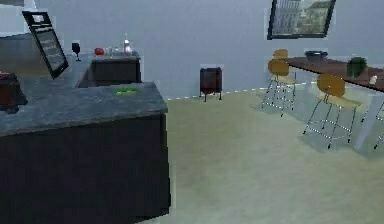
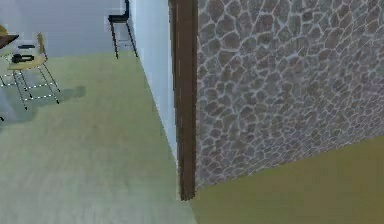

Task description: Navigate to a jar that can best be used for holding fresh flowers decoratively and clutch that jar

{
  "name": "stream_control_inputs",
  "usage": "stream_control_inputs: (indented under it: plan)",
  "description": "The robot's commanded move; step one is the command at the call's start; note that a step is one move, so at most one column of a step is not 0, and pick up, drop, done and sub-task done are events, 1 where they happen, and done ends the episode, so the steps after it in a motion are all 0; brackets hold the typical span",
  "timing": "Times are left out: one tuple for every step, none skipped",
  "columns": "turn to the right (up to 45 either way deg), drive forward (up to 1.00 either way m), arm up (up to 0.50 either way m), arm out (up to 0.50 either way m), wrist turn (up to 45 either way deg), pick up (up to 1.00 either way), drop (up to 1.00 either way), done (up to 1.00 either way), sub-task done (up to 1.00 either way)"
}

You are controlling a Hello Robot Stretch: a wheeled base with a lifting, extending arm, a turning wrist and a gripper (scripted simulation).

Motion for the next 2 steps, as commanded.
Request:
stream_control_inputs:
  plan:
    - [27.0,0.00,0.00,0.00,0.0,0.00,0.00,0.00,0.00]
    - [0.0,0.65,0.00,0.00,0.0,0.00,0.00,0.00,0.00]
